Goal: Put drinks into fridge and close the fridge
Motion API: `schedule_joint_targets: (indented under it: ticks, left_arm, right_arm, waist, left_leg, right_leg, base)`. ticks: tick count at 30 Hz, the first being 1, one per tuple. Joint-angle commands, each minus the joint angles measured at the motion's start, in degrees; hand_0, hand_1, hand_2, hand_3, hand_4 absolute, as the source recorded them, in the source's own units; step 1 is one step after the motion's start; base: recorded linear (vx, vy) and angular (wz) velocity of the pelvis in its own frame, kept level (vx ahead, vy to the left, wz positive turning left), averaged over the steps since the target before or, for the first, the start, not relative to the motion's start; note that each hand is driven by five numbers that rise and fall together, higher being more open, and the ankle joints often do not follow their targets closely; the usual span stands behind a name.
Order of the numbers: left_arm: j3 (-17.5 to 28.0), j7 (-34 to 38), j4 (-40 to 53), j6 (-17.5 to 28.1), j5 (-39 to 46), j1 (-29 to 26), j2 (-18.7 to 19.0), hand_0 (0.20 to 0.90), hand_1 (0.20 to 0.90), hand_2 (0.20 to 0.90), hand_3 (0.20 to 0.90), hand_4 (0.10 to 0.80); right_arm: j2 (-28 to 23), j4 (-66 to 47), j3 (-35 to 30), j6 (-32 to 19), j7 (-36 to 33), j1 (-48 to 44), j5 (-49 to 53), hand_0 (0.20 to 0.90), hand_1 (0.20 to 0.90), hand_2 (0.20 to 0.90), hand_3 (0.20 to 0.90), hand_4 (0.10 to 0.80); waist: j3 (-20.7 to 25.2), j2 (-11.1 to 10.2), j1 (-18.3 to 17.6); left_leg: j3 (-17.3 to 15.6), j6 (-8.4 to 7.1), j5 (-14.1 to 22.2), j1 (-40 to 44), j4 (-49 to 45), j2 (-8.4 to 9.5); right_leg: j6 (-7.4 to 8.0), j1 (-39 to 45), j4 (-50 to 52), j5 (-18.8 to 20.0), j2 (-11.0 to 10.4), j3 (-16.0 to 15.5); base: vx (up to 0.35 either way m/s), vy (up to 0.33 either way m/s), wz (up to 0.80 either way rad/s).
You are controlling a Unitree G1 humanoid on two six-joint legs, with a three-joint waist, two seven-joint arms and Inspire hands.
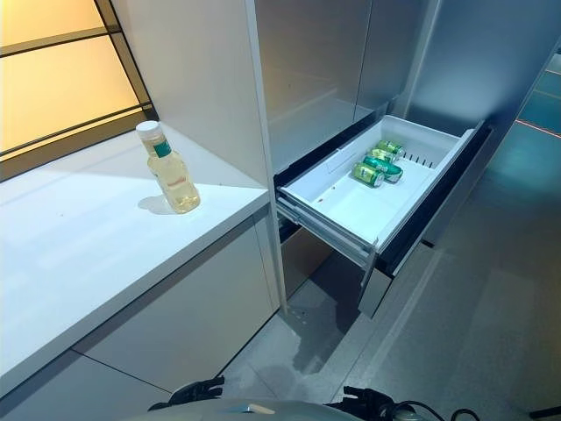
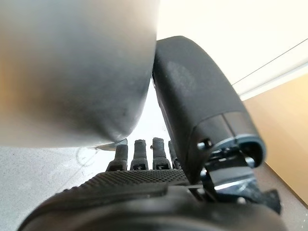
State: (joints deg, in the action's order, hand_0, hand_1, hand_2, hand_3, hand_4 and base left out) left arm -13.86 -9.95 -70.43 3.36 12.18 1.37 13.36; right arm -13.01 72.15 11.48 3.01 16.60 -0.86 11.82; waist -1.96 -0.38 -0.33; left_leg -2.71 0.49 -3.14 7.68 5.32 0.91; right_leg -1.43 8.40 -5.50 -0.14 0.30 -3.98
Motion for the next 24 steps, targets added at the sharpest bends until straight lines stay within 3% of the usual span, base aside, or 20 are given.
schedule_joint_targets:
  ticks: [1, 7, 11, 12, 13, 14, 15, 18, 19, 20, 21, 23, 24]
  left_arm:
    - [0.83, 2.43, -3.15, 3.96, 0.02, -3.08, -2.17, 0.900, 0.900, 0.900, 0.900, 0.800]
    - [0.81, 2.09, -2.22, 7.02, -1.03, -3.04, -1.75, 0.900, 0.900, 0.900, 0.900, 0.800]
    - [-1.47, -8.25, 2.33, 8.61, 0.71, -4.13, -0.63, 0.900, 0.900, 0.900, 0.900, 0.800]
    - [-2.85, -14.13, 7.93, 7.75, 3.38, -4.96, 0.75, 0.900, 0.900, 0.900, 0.900, 0.800]
    - [-3.15, -15.03, 9.37, 7.21, 4.02, -5.10, 1.05, 0.900, 0.900, 0.900, 0.900, 0.800]
    - [-4.04, -18.09, 14.31, 4.97, 6.52, -5.54, 2.08, 0.900, 0.900, 0.900, 0.900, 0.800]
    - [-5.28, -24.14, 23.68, -0.07, 11.19, -6.02, 3.93, 0.900, 0.900, 0.900, 0.900, 0.800]
    - [-5.45, -35.10, 33.97, -5.09, 18.24, -6.38, 6.19, 0.900, 0.900, 0.900, 0.900, 0.800]
    - [-5.04, -39.89, 40.47, -8.98, 22.85, -6.72, 7.36, 0.900, 0.900, 0.900, 0.900, 0.800]
    - [-3.06, -43.57, 50.67, -16.68, 29.68, -7.62, 8.06, 0.900, 0.900, 0.900, 0.900, 0.800]
    - [-2.75, -45.80, 51.77, -17.31, 32.64, -7.86, 8.23, 0.900, 0.900, 0.900, 0.900, 0.800]
    - [0.38, -48.66, 62.32, -26.31, 45.05, -9.57, 5.65, 0.900, 0.900, 0.900, 0.900, 0.800]
    - [1.48, -48.94, 66.15, -27.25, 49.18, -10.47, 4.05, 0.900, 0.900, 0.900, 0.900, 0.800]
  right_arm:
    - [0.81, 4.55, 1.03, -0.90, 1.68, -3.09, 0.03, 0.900, 0.900, 0.900, 0.900, 0.800]
    - [0.62, 3.77, 1.14, -0.33, 1.89, -2.98, 0.06, 0.900, 0.900, 0.900, 0.900, 0.800]
    - [-0.19, 2.61, 1.48, 0.78, 2.34, -3.43, -0.45, 0.900, 0.900, 0.900, 0.900, 0.800]
    - [-1.04, 1.50, 1.69, 1.62, 2.70, -3.63, -0.50, 0.900, 0.900, 0.900, 0.900, 0.800]
    - [-1.21, 1.20, 1.72, 1.86, 2.75, -3.66, -0.52, 0.900, 0.900, 0.900, 0.900, 0.800]
    - [-1.85, 0.33, 1.76, 2.45, 2.96, -3.72, -0.63, 0.900, 0.900, 0.900, 0.900, 0.800]
    - [-2.55, -0.75, 1.78, 2.96, 3.08, -3.63, -0.78, 0.900, 0.900, 0.900, 0.900, 0.800]
    - [-3.12, -1.31, 1.43, 2.89, 3.22, -3.43, -1.28, 0.900, 0.900, 0.900, 0.900, 0.800]
    - [-3.30, -1.35, 1.15, 2.66, 3.24, -3.24, -1.43, 0.900, 0.900, 0.900, 0.900, 0.800]
    - [-3.20, -1.30, 0.81, 2.12, 2.98, -2.71, -1.59, 0.900, 0.900, 0.900, 0.900, 0.800]
    - [-3.18, -1.25, 0.69, 1.98, 2.98, -2.57, -1.72, 0.900, 0.900, 0.900, 0.900, 0.800]
    - [-2.62, -0.22, 0.00, 0.68, 2.68, -1.83, -2.26, 0.900, 0.900, 0.900, 0.900, 0.800]
    - [-2.00, 0.22, -0.22, 0.24, 2.32, -1.53, -2.53, 0.900, 0.900, 0.900, 0.900, 0.800]
  waist:
    - [-0.78, -0.21, 0.59]
    - [-0.87, -0.34, 0.56]
    - [-0.98, -0.06, 0.33]
    - [-1.30, 0.28, 0.24]
    - [-1.36, 0.35, 0.24]
    - [-1.54, 0.60, 0.21]
    - [-1.77, 1.07, 0.21]
    - [-2.03, 1.66, 0.27]
    - [-2.23, 1.89, 0.33]
    - [-2.03, 2.06, 0.42]
    - [-2.00, 2.10, 0.42]
    - [-1.74, 2.11, 0.55]
    - [-1.60, 1.99, 0.48]
  left_leg:
    - [-0.52, 1.19, 4.16, 0.68, -0.44, 1.40]
    - [-0.48, 1.07, 4.13, 0.86, -0.32, 1.33]
    - [-0.76, 0.83, 4.03, 0.59, -0.32, 1.14]
    - [-0.92, 0.76, 3.94, 0.43, -0.32, 1.02]
    - [-0.94, 0.75, 3.93, 0.40, -0.32, 1.01]
    - [-0.99, 0.74, 3.89, 0.27, -0.32, 0.96]
    - [-1.03, 0.76, 3.77, 0.03, -0.32, 0.90]
    - [-0.93, 0.89, 3.72, -0.16, -0.32, 0.89]
    - [-0.83, 0.96, 3.84, -0.01, -0.32, 0.90]
    - [-0.60, 1.05, 3.89, -0.28, -0.32, 0.97]
    - [-0.54, 1.08, 3.94, -0.27, -0.32, 0.99]
    - [-0.39, 1.23, 4.38, -0.18, -0.32, 1.06]
    - [-0.32, 1.27, 4.69, 0.03, -0.32, 1.04]
  right_leg:
    - [3.55, -1.31, 1.63, 1.27, -1.25, -1.49]
    - [3.59, -1.14, 1.49, 1.37, -1.18, -1.43]
    - [3.74, -1.51, 1.65, 1.41, -1.06, -1.05]
    - [3.83, -1.78, 1.80, 1.49, -1.01, -0.87]
    - [3.84, -1.84, 1.83, 1.51, -0.99, -0.83]
    - [3.88, -2.01, 1.87, 1.55, -0.99, -0.74]
    - [3.94, -2.32, 1.96, 1.68, -1.00, -0.61]
    - [4.05, -2.45, 1.86, 1.87, -1.07, -0.46]
    - [4.13, -2.23, 1.74, 1.92, -1.13, -0.45]
    - [4.19, -2.42, 1.59, 2.10, -1.28, -0.49]
    - [4.21, -2.38, 1.52, 2.13, -1.31, -0.49]
    - [4.20, -2.15, 1.34, 2.16, -1.50, -0.48]
    - [4.12, -1.98, 1.37, 2.11, -1.55, -0.40]
  base:
    - [0.000, 0.000, 0.00]
    - [0.000, 0.000, 0.00]
    - [-0.014, 0.004, 0.00]
    - [-0.050, 0.017, -0.01]
    - [-0.059, 0.027, 0.00]
    - [-0.059, 0.040, 0.00]
    - [-0.067, 0.051, 0.00]
    - [-0.027, 0.024, -0.01]
    - [-0.034, 0.034, -0.02]
    - [0.000, 0.000, 0.00]
    - [0.000, 0.000, 0.00]
    - [0.000, 0.000, 0.00]
    - [0.000, 0.000, 0.00]
